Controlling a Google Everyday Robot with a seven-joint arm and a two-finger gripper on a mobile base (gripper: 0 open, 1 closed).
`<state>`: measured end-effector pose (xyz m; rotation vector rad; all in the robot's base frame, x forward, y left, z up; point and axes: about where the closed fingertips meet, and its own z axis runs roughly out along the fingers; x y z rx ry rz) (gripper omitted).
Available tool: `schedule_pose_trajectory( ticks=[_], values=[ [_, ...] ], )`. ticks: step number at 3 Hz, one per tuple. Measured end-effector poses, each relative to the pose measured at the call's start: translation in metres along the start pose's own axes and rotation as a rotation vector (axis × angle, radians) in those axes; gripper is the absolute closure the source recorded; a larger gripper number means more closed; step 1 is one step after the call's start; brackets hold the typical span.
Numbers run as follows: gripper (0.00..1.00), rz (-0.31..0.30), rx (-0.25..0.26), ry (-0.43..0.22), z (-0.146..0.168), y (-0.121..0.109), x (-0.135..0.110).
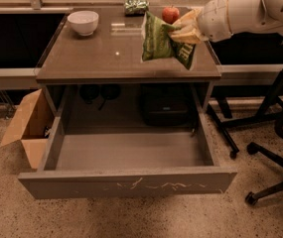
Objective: Pick green jalapeno chip bag from top drawer and place on counter
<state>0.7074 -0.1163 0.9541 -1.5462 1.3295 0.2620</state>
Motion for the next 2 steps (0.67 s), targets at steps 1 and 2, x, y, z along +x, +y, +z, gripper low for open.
schedule_pose_trajectory(
  ticks=[1, 2],
  values=[
    [0.62, 0.050, 0.070, -0.034, 0.011, -0.034, 0.011],
    [0.39, 0.070, 0.093, -0.063, 0.024, -0.053, 0.015]
  ],
)
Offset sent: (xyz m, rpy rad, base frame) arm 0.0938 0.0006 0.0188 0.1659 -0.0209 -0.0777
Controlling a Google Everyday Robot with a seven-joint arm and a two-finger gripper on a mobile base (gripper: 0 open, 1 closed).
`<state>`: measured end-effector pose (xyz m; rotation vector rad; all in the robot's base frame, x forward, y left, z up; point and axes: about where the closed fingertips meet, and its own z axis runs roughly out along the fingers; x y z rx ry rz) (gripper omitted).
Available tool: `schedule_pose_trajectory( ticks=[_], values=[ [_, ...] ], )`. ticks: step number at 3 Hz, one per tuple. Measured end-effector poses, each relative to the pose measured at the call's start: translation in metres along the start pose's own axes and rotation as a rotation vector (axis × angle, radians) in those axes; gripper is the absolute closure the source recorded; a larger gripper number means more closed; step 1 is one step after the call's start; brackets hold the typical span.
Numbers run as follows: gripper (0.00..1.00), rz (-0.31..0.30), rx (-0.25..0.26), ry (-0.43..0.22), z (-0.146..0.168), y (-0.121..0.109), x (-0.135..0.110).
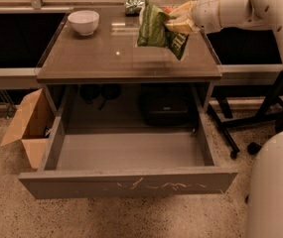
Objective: Pick green jalapeno chip bag from top drawer and place on counter
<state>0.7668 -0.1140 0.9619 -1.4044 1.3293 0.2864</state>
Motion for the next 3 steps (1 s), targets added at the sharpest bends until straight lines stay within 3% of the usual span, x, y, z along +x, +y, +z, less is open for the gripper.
schedule_pose_trajectory(
  ticks=[1, 2, 3],
  values=[
    [0.16, 0.012, 0.010, -0.021, 0.008, -0.009, 0.001],
    [0.00, 0.033, 0.051, -0.091, -0.004, -0.016, -0.003],
    [0.00, 0.046, 0.135, -0.161, -0.047, -0.015, -0.006]
  ],
)
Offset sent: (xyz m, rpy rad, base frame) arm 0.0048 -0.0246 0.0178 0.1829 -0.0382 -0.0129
